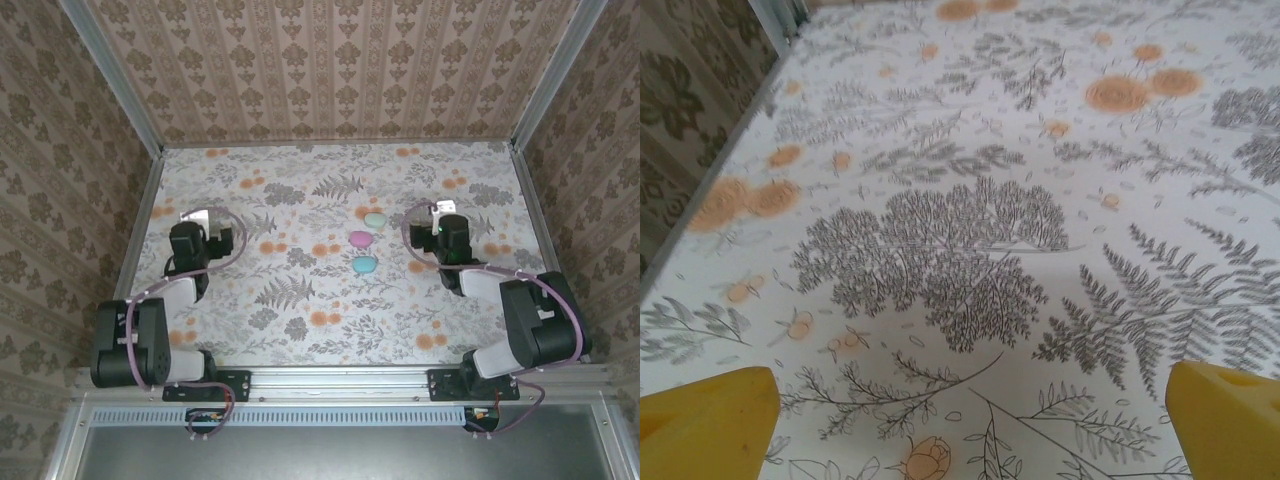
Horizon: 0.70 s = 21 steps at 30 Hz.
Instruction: Insert the wireless bluetooth earbuds into the charging case
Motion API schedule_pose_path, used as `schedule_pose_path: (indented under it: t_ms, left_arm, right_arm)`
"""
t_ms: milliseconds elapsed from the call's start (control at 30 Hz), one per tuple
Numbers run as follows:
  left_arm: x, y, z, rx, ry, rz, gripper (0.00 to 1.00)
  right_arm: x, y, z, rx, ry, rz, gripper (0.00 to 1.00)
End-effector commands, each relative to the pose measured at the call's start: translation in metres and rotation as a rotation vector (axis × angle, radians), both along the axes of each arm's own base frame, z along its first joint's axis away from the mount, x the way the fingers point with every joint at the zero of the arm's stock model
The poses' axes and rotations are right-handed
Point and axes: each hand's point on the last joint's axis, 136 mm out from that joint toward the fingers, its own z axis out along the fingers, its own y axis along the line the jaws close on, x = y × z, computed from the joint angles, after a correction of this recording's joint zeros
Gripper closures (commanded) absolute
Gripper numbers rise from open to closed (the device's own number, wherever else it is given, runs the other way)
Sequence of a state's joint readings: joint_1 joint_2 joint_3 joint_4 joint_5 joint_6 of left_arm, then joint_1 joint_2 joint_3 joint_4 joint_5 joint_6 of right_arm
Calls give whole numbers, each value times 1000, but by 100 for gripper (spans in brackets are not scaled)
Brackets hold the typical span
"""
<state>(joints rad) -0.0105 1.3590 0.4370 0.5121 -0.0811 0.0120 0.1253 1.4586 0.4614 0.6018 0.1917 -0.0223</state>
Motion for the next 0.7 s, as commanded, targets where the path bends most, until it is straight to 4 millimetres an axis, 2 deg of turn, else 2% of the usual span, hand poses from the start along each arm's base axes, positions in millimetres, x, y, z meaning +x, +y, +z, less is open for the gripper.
schedule_pose_path:
  t_ms: [0,33,67,100,133,167,233,533,667]
  left_arm:
    - [17,-8,19,-31,-135,-73,0]
    - [18,-12,15,-34,-137,-97,0]
    - [18,-17,10,-35,-144,-127,0]
    - [18,-20,4,-35,-149,-149,0]
    - [20,-20,-1,-29,-157,-155,0]
    - [22,-17,0,-27,-150,-135,0]
    - [24,-13,-2,-11,-135,-95,0]
    - [23,-13,-3,7,-123,-81,0]
    - [23,-14,-3,7,-124,-83,0]
  right_arm:
    - [-2,-6,16,101,-177,71,7]
    - [-3,-7,11,111,-196,76,7]
    - [-1,-4,14,108,-230,86,7]
    - [-1,-5,8,107,-169,82,7]
    - [3,-11,7,100,-137,45,7]
    - [11,-23,7,91,-133,-41,0]
    - [8,-31,8,98,-140,-84,0]
    - [9,-18,7,81,-132,-21,0]
    - [10,-20,7,107,-126,-12,0]
